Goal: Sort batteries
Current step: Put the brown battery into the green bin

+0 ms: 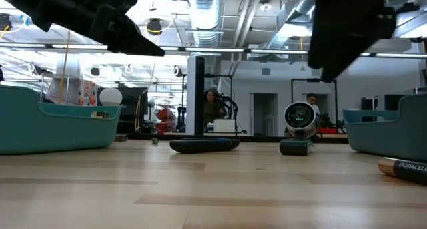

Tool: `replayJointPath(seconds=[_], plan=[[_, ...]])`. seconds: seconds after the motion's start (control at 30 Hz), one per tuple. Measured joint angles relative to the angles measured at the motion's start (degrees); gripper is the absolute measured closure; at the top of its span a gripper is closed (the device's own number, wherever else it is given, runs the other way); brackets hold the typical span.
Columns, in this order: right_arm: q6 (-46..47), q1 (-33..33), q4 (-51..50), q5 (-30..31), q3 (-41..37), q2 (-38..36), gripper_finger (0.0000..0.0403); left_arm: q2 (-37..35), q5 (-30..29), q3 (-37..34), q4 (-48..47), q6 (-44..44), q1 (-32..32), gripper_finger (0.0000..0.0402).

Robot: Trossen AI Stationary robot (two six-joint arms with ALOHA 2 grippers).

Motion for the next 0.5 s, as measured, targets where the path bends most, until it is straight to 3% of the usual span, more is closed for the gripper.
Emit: replayJointPath(seconds=[0.37,0.5], plan=[[20.68,5.69,-1.87,-4.95,0.3,4.79,0.0189,0.0,0.0,0.0,0.24,0.93,0.0,0.0401],[24.23,6.85,-2.26,-6.0,0.25,7.34,0.0189,0.0,0.0,0.02,0.98,1.13,0.0,0.0401]])
